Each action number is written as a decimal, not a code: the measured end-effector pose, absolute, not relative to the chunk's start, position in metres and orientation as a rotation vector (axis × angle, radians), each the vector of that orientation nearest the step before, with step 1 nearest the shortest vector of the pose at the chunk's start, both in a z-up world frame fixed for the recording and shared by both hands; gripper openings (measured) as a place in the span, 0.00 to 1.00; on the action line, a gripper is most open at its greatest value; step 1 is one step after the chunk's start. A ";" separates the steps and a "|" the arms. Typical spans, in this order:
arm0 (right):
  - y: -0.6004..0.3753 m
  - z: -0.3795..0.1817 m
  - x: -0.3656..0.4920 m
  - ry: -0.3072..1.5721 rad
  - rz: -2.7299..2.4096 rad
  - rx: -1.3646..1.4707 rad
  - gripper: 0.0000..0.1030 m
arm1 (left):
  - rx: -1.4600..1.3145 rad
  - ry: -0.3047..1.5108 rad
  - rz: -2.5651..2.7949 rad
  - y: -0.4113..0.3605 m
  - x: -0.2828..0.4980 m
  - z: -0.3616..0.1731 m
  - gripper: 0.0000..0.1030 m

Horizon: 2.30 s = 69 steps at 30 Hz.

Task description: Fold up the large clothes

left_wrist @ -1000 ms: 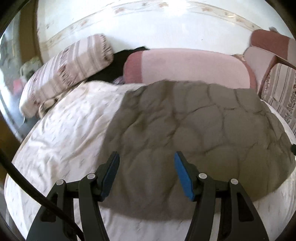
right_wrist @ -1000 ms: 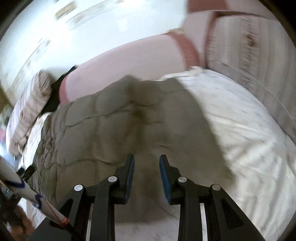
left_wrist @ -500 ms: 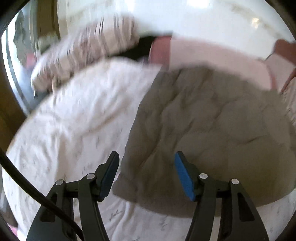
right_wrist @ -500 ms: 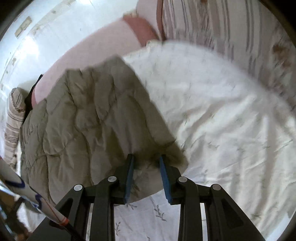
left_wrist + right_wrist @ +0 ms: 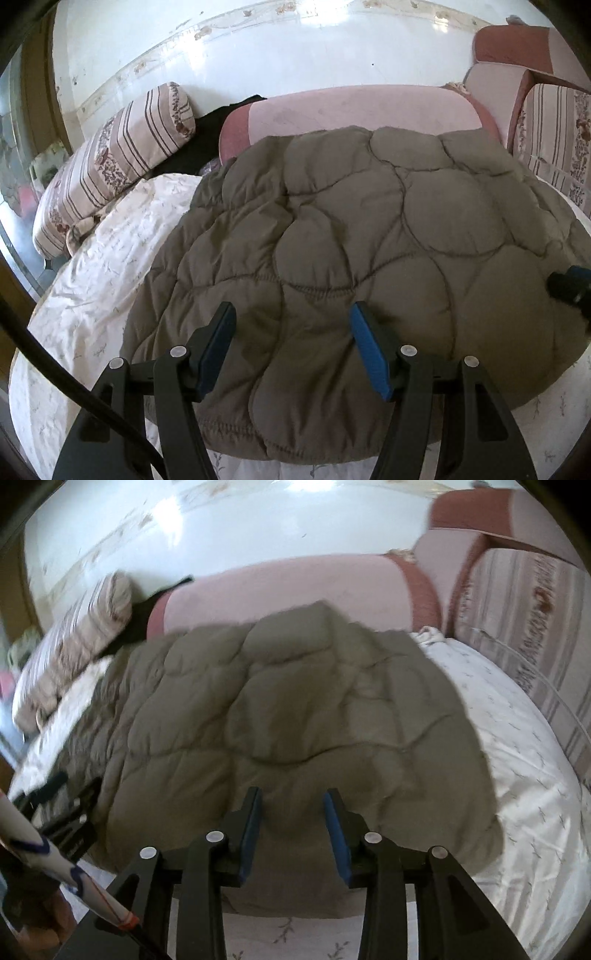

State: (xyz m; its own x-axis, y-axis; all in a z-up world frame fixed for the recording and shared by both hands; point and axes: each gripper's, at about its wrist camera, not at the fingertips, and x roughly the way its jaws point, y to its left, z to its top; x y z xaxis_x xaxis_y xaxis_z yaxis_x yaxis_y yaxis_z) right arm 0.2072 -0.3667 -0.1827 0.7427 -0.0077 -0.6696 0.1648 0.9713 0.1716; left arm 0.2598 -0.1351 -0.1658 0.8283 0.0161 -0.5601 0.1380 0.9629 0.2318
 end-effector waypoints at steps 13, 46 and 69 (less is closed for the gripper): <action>-0.359 -0.204 0.230 0.830 -0.121 0.171 0.45 | 0.270 0.632 -0.070 -0.135 0.267 -0.172 0.63; -0.412 -0.172 0.207 0.663 -0.297 0.275 0.51 | 0.137 0.609 -0.021 -0.095 0.278 -0.145 0.63; -0.479 -0.180 0.232 0.690 -0.301 0.509 0.55 | -0.053 0.734 0.069 -0.023 0.347 -0.141 0.69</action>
